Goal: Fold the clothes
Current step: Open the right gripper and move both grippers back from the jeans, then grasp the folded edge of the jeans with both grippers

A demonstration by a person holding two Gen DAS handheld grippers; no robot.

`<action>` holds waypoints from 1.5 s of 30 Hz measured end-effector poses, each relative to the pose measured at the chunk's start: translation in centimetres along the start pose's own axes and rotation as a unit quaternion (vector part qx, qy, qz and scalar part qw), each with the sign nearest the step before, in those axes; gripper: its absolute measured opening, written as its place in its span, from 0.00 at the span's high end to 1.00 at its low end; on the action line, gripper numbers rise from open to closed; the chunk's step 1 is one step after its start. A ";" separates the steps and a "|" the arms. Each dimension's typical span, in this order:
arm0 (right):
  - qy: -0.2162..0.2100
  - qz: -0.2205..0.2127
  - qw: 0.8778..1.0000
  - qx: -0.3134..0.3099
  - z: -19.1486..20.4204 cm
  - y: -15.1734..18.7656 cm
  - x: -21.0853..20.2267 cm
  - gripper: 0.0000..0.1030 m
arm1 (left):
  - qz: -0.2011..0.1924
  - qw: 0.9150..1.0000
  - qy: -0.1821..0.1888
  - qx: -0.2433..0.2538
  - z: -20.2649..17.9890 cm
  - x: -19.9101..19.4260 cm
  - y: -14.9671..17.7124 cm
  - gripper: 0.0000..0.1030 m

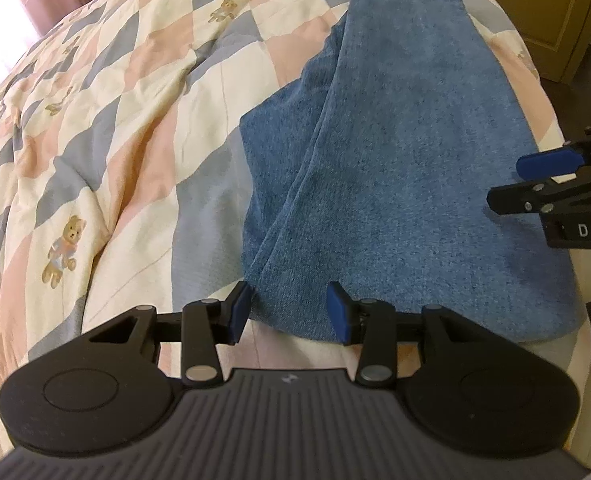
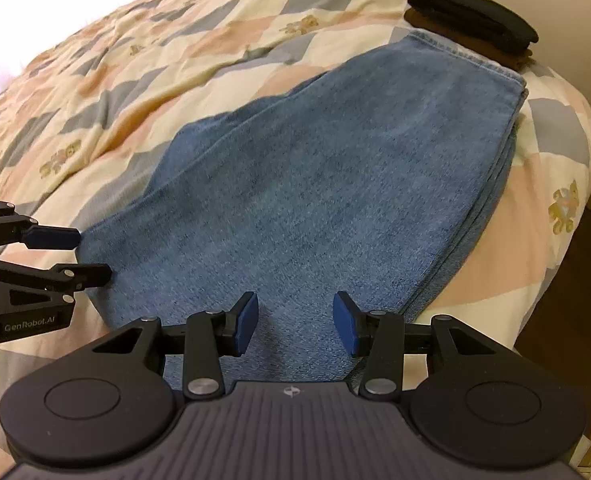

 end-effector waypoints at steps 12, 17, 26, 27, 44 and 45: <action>0.013 -0.011 1.000 0.018 0.2 -0.6 -1.6 0.57 | -0.023 1.000 0.015 0.016 0.4 -1.2 -1.1 0.64; 0.016 -0.013 1.000 0.022 0.5 -0.7 -2.0 0.57 | -0.034 0.999 0.022 0.021 0.4 -1.9 -1.5 0.64; 0.015 -0.010 0.999 0.027 1.4 -0.3 -2.1 0.56 | -0.041 0.998 0.027 0.029 0.6 -2.3 -1.4 0.64; 0.015 -0.009 0.999 0.027 1.5 -0.2 -2.1 0.56 | -0.041 0.998 0.027 0.030 0.6 -2.3 -1.4 0.64; 0.042 -0.063 0.988 -0.137 6.1 6.6 -5.9 0.36 | -0.143 0.889 -0.044 0.433 -3.2 -3.2 5.7 0.57; 0.059 -0.065 0.981 -0.175 6.8 7.4 -5.7 0.32 | -0.154 0.864 -0.053 0.476 -3.7 -2.8 6.6 0.57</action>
Point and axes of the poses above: each gripper's, at about its wrist camera, not at the fingertips, and x roughly the way its jaws point, z to its left, y to its underside, the point moved 7 cm from there along x, roughly the way its jaws point, and after that the axes turned 3 degrees about -z, right-handed, at the moved point
